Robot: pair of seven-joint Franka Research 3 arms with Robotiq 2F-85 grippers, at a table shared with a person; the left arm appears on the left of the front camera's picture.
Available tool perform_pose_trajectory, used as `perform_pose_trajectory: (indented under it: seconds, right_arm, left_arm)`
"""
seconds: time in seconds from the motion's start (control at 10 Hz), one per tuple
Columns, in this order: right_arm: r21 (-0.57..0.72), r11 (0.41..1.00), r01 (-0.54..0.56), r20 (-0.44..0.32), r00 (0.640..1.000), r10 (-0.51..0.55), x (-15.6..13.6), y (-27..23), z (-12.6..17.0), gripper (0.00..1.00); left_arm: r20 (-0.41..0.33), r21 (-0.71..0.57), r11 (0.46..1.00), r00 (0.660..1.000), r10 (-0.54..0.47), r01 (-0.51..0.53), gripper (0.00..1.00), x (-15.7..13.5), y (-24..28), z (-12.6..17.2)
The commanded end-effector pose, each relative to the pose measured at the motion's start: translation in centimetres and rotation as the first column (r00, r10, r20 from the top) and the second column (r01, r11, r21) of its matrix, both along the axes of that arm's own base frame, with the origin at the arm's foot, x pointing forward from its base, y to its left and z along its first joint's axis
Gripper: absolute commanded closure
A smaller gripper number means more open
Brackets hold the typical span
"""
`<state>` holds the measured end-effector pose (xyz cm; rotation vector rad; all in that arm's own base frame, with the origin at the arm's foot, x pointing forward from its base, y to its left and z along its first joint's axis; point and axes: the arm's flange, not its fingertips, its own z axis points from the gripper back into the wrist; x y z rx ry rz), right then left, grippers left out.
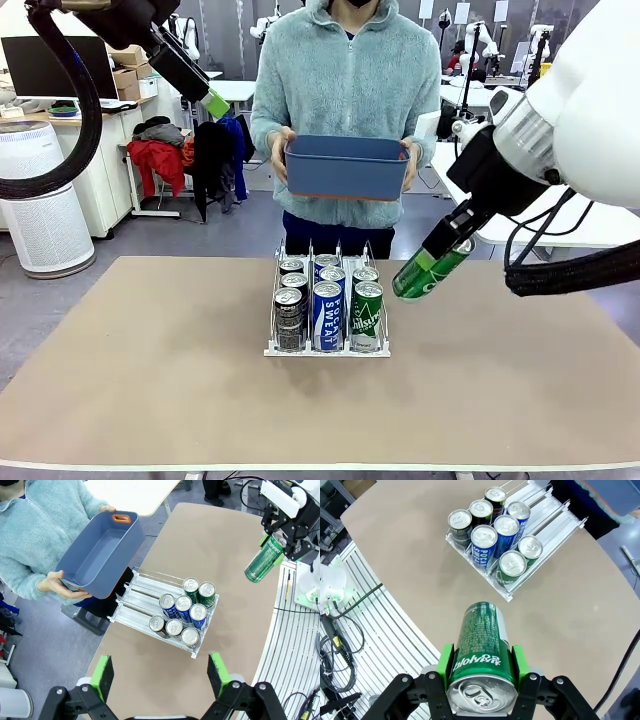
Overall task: Fill the beverage cans into the dispenser.
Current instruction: Place the picked Sprite in the line of the Automatic Can Dispenser with the same cans.
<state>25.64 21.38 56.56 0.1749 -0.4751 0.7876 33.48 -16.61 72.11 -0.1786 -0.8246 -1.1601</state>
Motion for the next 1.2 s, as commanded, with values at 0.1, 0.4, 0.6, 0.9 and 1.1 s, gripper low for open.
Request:
perform_pose_trajectory:
  seconds: [0.1, 0.4, 0.6, 0.9, 1.1]
  right_arm:
    - [-0.008, 1.0, -0.022, 0.002, 1.0, 0.022, 0.1, 1.0, -2.7, 0.42]
    - [0.012, 0.999, -0.051, -0.021, 0.998, 0.052, 1.9, 1.0, -5.9, 0.42]
    - [0.008, 0.999, -0.034, -0.032, 0.999, 0.034, 3.5, 0.9, -8.1, 0.42]
    - [0.008, 1.0, -0.029, -0.055, 0.998, 0.029, 5.6, 1.1, -10.5, 0.42]
    - [0.052, 0.997, -0.052, -0.052, 0.997, 0.055, 6.8, 1.1, -11.1, 0.42]
  left_arm:
    - [-0.006, 0.003, 1.0, 1.0, -0.001, 0.001, 0.0, 0.0, 0.1, -0.2]
    - [-0.006, 0.003, 1.0, 1.0, -0.001, 0.001, 0.0, 0.0, 0.1, -0.2]
    - [-0.006, 0.003, 1.0, 1.0, -0.001, 0.001, 0.0, 0.0, 0.1, -0.2]
    - [-0.006, 0.003, 1.0, 1.0, -0.001, 0.001, 0.0, 0.0, 0.1, -0.2]
    - [-0.006, 0.003, 1.0, 1.0, -0.001, 0.001, 0.0, 0.0, 0.1, -0.2]
